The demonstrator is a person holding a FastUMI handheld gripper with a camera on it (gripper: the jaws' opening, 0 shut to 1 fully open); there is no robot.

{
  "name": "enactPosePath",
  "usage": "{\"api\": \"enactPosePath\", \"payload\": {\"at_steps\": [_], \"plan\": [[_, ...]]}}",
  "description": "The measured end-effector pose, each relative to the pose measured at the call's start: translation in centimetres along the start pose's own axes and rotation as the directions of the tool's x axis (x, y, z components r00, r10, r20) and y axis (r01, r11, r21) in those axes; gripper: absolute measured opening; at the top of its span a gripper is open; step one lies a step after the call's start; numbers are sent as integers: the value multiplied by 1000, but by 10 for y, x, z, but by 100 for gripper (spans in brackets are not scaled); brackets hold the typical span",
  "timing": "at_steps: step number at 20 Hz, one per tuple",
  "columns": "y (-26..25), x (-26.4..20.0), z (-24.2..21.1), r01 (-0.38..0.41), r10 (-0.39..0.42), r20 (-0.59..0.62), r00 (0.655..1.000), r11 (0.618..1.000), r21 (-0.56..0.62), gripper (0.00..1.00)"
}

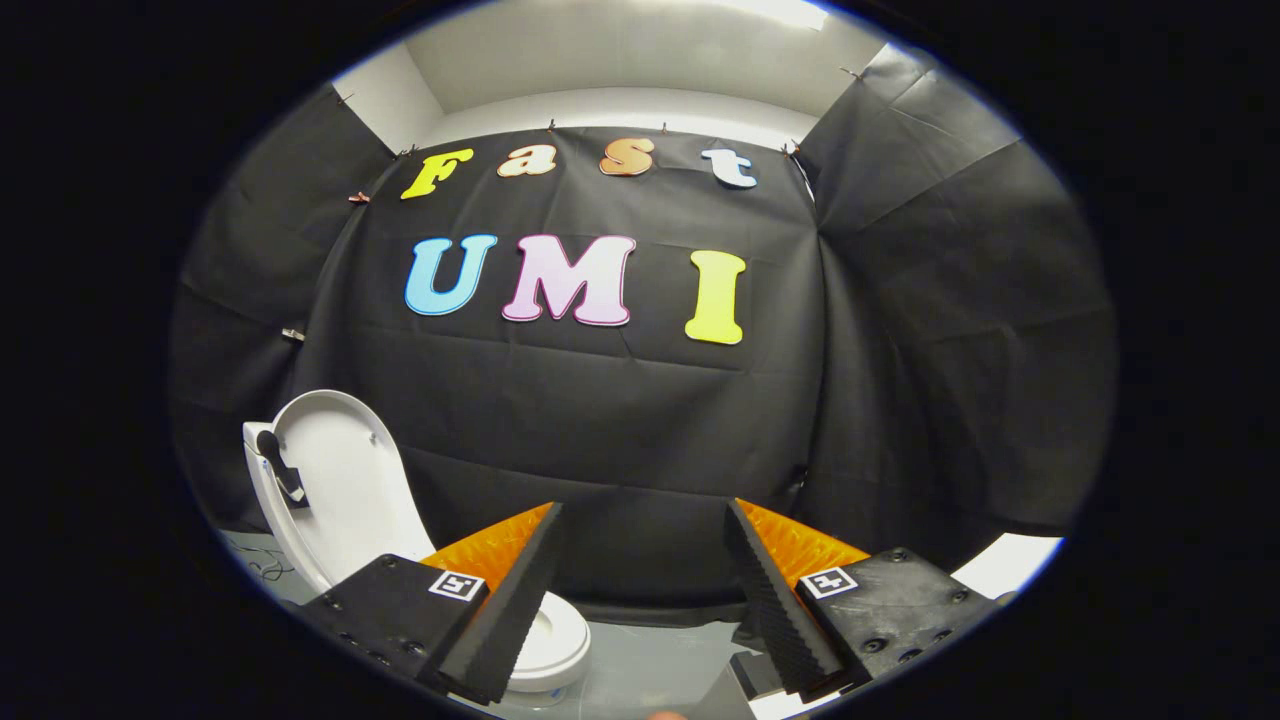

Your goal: Open the toilet lid.

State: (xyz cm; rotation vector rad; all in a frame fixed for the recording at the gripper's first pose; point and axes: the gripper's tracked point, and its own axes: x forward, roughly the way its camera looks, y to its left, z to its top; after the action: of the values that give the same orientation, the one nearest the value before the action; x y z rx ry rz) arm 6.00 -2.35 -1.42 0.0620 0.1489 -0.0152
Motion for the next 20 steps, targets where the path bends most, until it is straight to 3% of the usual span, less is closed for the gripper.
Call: {"api": "enactPosePath", "payload": {"at_steps": [20], "plan": [[1, -1, -2, -4, 4, -1, 1000, 1000, -3, 99]]}}
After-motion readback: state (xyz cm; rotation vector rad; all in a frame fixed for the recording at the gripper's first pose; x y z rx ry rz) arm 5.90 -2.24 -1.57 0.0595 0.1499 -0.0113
